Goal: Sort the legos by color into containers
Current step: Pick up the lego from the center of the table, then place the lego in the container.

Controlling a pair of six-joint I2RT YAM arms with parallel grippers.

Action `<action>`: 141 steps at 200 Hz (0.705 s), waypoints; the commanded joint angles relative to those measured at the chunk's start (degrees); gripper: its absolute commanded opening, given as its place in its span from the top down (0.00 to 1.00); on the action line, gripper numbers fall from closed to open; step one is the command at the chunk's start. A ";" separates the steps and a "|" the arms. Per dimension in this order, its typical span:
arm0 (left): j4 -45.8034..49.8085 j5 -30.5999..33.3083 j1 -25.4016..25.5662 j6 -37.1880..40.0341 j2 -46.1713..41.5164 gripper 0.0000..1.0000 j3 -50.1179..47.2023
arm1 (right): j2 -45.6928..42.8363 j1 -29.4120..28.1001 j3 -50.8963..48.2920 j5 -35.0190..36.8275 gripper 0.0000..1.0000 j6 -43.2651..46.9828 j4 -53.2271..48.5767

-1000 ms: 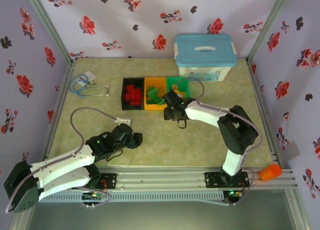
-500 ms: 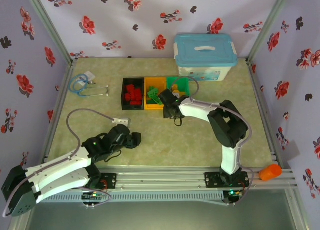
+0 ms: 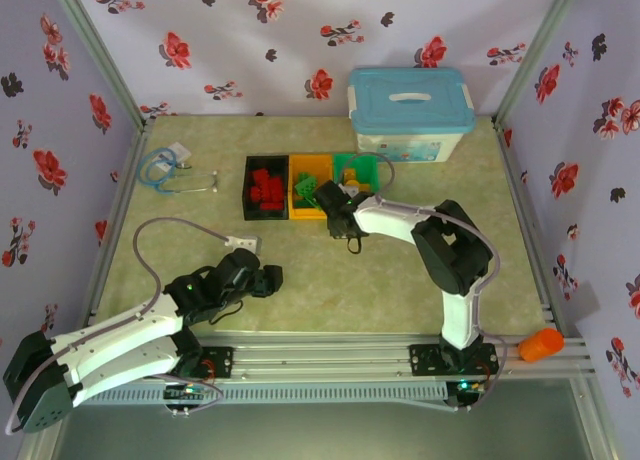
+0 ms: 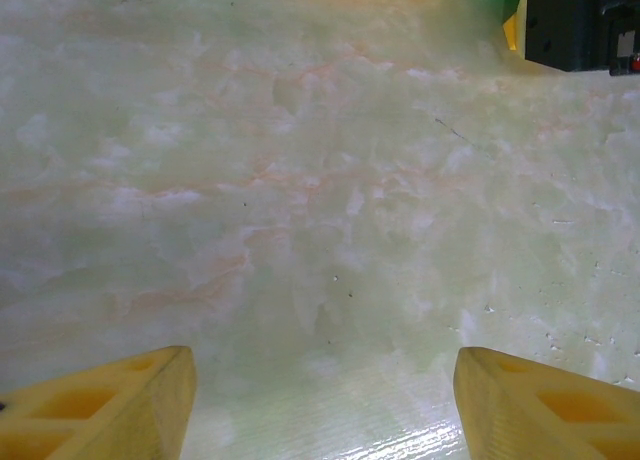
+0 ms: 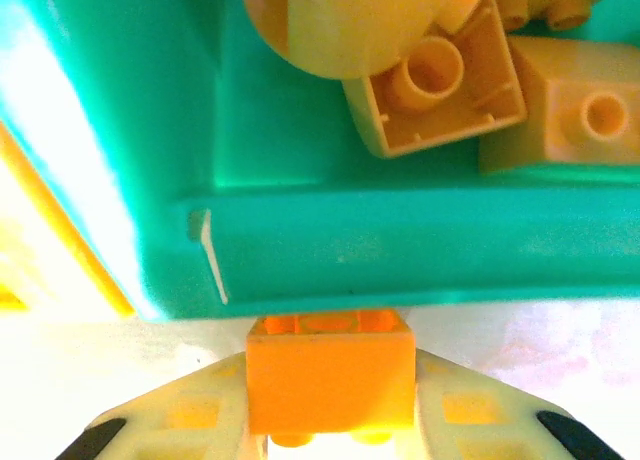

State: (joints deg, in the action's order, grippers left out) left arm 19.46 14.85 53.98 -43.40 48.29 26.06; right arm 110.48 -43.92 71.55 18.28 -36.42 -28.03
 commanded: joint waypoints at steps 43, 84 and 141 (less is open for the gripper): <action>-1.45 0.77 -0.57 0.67 1.23 0.32 0.56 | -11.31 -2.30 1.86 7.82 0.78 1.24 -6.54; -0.34 0.72 -0.56 -0.18 -0.23 0.33 0.21 | -9.89 1.94 9.85 6.41 0.75 5.82 -9.94; 1.22 -0.20 -0.40 -1.36 -4.41 0.33 0.37 | -2.40 9.14 20.94 1.66 0.71 10.10 -11.91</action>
State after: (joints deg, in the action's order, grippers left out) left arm 19.25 14.83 53.93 -43.66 45.19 26.06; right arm 104.31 -36.82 88.53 22.09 -29.50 -36.80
